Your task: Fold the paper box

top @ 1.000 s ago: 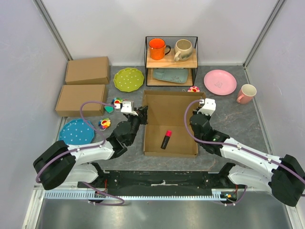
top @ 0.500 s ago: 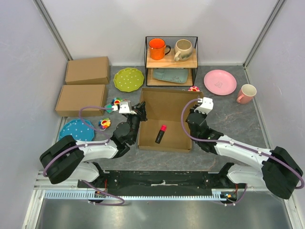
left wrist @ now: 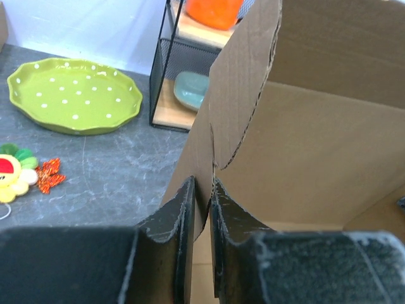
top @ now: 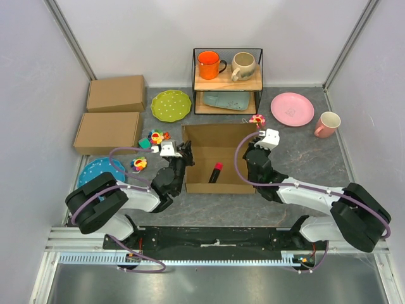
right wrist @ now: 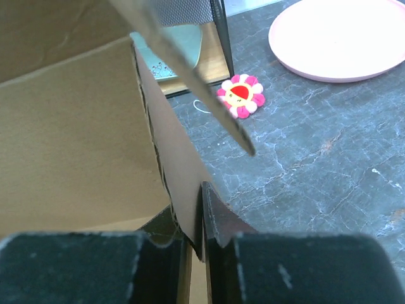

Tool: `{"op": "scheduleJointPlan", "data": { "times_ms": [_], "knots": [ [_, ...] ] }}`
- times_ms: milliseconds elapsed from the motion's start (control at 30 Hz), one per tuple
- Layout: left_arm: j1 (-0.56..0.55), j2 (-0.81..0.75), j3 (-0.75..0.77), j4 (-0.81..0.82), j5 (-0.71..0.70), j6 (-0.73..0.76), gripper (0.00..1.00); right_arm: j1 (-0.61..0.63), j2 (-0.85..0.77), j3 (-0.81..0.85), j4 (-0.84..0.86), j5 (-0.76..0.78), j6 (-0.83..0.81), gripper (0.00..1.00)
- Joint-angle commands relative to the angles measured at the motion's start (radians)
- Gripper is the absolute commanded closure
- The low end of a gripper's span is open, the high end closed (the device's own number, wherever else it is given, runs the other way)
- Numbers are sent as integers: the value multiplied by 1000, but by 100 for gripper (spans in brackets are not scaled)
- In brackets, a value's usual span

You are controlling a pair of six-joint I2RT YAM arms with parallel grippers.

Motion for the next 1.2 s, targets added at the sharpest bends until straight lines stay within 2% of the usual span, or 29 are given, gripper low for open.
{"op": "scheduleJointPlan", "data": {
  "times_ms": [0,267,367,400,433,733,833,867,933,1067,1100,1167],
  "knots": [
    [-21,41,-55,326,36,31,80,19,-15,-56,194,-100,-1,84],
    [-21,-1,-131,326,76,-7,78,32,-113,-151,153,-112,4,80],
    [-23,-11,-156,324,91,-15,75,35,-164,-177,103,-122,4,73],
    [-23,-16,-164,324,93,-16,73,35,-178,-181,89,-134,2,66],
    [-23,-19,-176,324,97,-18,73,33,-190,-195,81,-140,-1,63],
    [-24,-16,-220,324,113,-27,73,41,-297,-250,-5,-190,10,49],
    [-24,-39,-243,324,110,-23,72,53,-389,-270,-71,-223,-9,39],
    [-24,-50,-251,323,105,-15,71,55,-452,-269,-103,-232,-15,33],
    [-24,-94,-271,319,101,10,70,61,-553,-248,-221,-258,-39,29],
    [-24,-229,-291,197,99,22,67,70,-734,-215,-405,-286,-61,22],
    [-24,-272,-283,66,98,16,67,68,-768,-211,-437,-289,-64,21],
    [-24,-384,-266,-80,96,-24,66,70,-860,-195,-522,-292,-64,16]
  ]
}}
